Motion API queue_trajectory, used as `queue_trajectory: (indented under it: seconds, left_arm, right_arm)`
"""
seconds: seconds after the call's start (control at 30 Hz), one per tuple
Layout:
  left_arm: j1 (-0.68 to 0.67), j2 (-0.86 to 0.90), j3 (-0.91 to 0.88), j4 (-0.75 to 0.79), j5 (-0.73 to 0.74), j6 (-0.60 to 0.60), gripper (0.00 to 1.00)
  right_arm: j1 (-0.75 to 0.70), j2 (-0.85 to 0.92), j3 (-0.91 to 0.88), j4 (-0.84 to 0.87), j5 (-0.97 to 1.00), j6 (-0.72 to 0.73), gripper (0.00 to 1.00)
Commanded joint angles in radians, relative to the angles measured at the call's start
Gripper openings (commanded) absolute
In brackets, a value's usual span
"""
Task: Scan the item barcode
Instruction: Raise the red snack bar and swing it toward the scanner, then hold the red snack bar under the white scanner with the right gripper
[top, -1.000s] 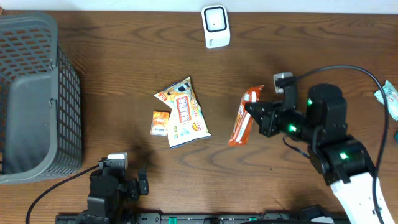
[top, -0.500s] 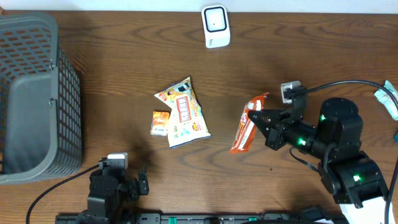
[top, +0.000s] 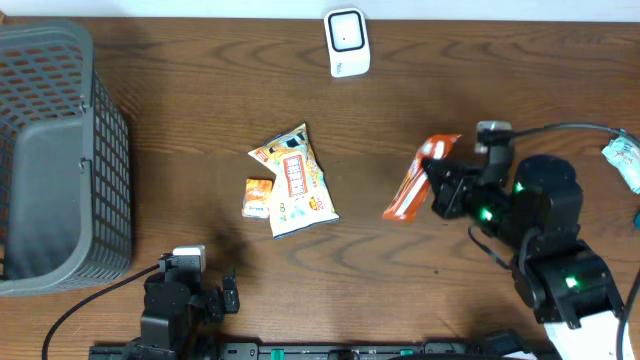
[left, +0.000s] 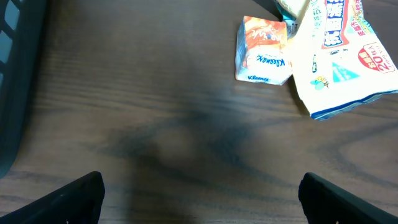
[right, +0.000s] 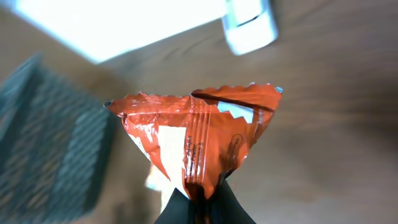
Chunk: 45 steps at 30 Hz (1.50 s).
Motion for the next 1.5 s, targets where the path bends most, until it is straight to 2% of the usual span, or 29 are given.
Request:
queue_trajectory:
  seconds: [0.0,0.2,0.27,0.43,0.6,0.77,0.83,1.03,1.47]
  left_arm:
    - [-0.003,-0.001,0.001,-0.006,-0.008,-0.001,1.0]
    - [-0.003,-0.001,0.001,-0.006,-0.008,-0.001,1.0]
    - [-0.003,-0.001,0.001,-0.006,-0.008,-0.001,1.0]
    - [-0.003,-0.001,0.001,-0.006,-0.008,-0.001,1.0]
    - [-0.003,-0.001,0.001,-0.006,-0.008,-0.001,1.0]
    - [-0.003,-0.001,0.001,-0.006,-0.008,-0.001,1.0]
    - [-0.003,-0.001,0.001,-0.006,-0.008,-0.001,1.0]
    - [-0.003,-0.001,0.001,-0.006,-0.008,-0.001,1.0]
    - [-0.003,-0.001,0.001,-0.006,-0.008,-0.001,1.0]
  right_arm:
    - [0.011,0.069,0.005,0.069,0.201,-0.041,0.01]
    - [0.072,0.296,0.005,0.388,0.201,-0.191,0.02]
    - [0.102,0.383,0.005,0.505,0.208,-0.281,0.02]
    - [0.175,0.558,0.005,0.821,0.334,-0.406,0.02]
    - [0.239,0.697,0.005,1.157,0.475,-0.602,0.01]
    - [0.247,0.852,0.029,1.438,0.584,-0.712,0.01]
    - [0.242,0.914,0.066,1.481,0.606,-0.724,0.01]
    - [0.224,1.117,0.299,1.469,0.606,-0.728,0.01]
    - [0.187,1.523,0.895,1.341,0.624,-0.846,0.01]
